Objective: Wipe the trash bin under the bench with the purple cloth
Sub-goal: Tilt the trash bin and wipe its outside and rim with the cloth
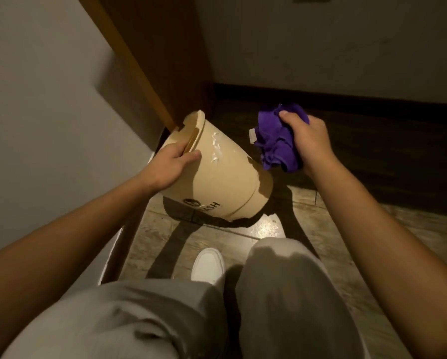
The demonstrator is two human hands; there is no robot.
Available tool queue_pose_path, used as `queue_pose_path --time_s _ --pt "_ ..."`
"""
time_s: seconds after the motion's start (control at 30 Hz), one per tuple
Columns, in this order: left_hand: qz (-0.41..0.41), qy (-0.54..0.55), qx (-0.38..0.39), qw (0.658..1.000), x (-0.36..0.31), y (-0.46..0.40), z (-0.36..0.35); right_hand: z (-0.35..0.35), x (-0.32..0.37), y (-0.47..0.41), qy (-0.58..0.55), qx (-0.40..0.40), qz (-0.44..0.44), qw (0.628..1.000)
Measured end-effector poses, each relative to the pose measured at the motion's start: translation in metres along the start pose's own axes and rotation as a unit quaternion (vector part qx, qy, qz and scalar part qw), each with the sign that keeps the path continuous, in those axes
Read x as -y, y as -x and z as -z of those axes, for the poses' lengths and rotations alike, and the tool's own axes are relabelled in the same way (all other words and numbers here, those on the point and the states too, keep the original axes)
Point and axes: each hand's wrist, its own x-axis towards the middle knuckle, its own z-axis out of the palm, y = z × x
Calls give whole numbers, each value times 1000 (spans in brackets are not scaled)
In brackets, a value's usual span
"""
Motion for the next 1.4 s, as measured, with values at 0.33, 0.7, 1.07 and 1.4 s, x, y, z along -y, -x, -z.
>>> queue_pose_path --time_s 0.33,0.7,1.07,1.4 --pt "-61 24 -34 997 -13 2 -39 -56 -11 -7 84 33 84 992" --pt "-104 12 -123 987 -9 -17 -44 -92 -80 54 320 -28 355 878" --pt "-141 -92 -169 971 4 4 -62 -54 -61 -44 291 -4 -22 956" --pt "-103 -19 -182 978 -23 -25 -57 -95 -79 46 372 -79 324 866"
